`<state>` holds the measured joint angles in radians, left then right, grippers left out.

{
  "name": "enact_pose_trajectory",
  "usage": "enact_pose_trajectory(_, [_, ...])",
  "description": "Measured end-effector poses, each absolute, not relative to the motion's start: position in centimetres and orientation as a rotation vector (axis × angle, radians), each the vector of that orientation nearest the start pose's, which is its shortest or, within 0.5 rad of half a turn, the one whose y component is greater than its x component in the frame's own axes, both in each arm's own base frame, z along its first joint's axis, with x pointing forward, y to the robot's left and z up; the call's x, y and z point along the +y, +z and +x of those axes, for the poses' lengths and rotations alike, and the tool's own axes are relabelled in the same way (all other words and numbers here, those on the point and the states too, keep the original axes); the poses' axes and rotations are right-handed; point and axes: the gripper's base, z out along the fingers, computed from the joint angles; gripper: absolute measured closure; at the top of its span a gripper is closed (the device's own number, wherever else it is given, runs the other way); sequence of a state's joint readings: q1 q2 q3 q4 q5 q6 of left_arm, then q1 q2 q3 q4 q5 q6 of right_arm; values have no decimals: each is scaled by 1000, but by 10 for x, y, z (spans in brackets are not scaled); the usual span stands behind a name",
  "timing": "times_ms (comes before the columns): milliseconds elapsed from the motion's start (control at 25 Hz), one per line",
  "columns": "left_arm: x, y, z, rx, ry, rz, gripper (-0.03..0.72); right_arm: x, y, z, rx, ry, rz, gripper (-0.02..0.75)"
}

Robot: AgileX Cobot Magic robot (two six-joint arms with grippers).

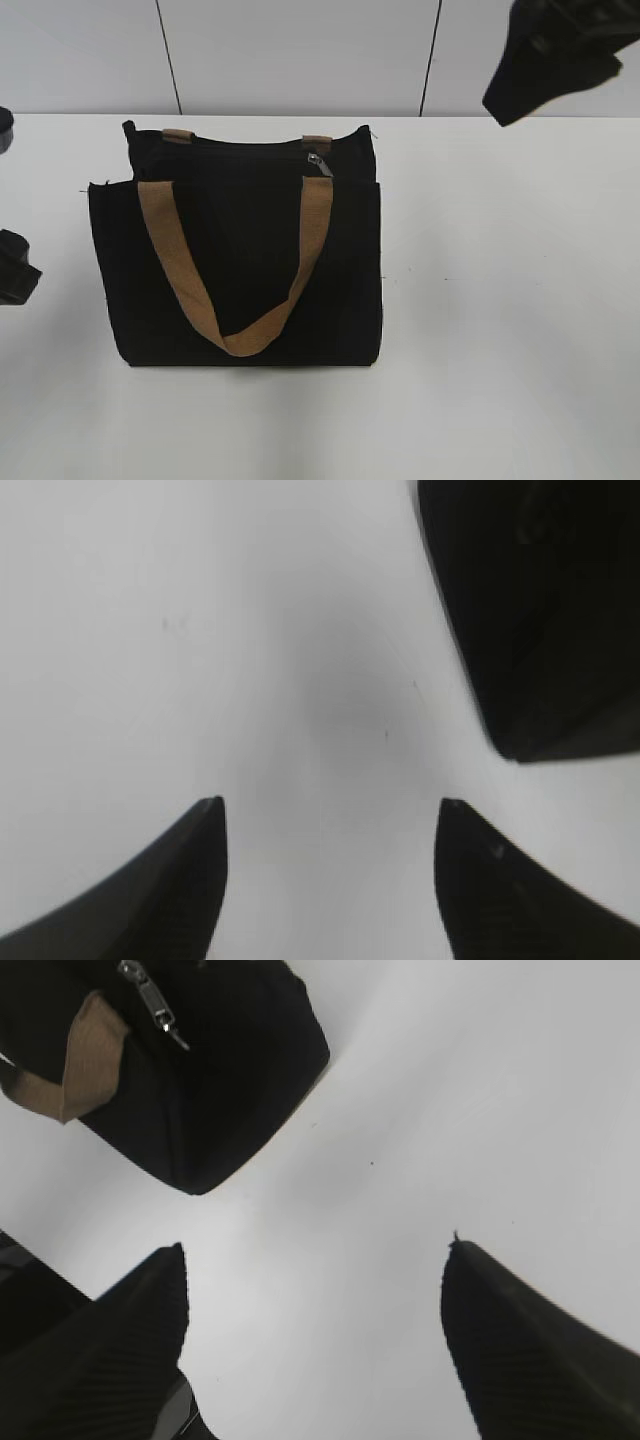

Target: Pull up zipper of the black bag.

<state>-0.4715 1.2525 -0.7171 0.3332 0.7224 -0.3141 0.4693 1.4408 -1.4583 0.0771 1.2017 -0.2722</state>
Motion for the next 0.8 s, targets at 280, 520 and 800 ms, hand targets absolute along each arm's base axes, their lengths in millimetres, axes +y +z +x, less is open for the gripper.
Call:
enact_pose_trajectory(280, [-75, 312, 168, 2540, -32, 547, 290, 104, 370, 187, 2445, 203, -928, 143])
enact_pose_trajectory(520, [-44, 335, 98, 2510, -122, 533, 165, 71, 343, 122, 2425, 211, -914, 143])
enact_pose_trajectory(800, [-14, 315, 28, 2315, -226, 545, 144, 37, 312, 52, 2366, 243, -848, 143])
